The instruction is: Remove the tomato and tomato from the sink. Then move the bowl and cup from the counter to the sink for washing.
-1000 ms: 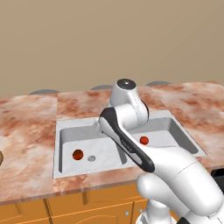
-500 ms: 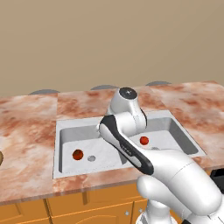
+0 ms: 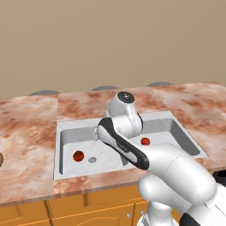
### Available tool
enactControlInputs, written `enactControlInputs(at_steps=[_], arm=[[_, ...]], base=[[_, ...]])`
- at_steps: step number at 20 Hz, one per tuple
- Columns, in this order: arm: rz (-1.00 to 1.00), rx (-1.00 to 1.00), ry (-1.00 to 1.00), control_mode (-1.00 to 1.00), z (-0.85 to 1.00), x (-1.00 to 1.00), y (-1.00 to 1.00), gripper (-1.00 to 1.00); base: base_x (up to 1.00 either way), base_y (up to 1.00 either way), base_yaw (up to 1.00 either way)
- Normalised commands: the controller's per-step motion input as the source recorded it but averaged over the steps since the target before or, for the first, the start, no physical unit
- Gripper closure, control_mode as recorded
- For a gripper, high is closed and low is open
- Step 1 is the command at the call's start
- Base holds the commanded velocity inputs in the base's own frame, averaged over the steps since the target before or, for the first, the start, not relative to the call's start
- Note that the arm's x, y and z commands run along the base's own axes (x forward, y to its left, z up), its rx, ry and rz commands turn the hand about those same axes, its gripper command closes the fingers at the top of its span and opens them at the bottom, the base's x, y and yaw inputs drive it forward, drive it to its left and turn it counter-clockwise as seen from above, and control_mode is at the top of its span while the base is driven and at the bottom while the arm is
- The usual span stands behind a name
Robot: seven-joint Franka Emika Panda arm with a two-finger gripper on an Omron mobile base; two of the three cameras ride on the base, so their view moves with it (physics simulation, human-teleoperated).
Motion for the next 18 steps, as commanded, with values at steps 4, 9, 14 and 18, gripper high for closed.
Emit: enactControlInputs(at_steps=[4, 9, 14, 18], arm=[[0.01, 0.0, 0.03, -1.0, -0.17, 0.21, 0.2, -1.0], [0.01, 0.0, 0.07, -1.0, -0.17, 0.17, 0.18, -1.0], [0.05, 0.0, 0.07, -1.0, -0.19, 0.13, 0.14, -1.0], [0.07, 0.0, 0.04, -1.0, -0.19, 0.1, 0.07, -1.0]], base=[[0.0, 0.0, 0.0], [0.0, 0.0, 0.0], [0.0, 0.0, 0.0], [0.0, 0.0, 0.0]])
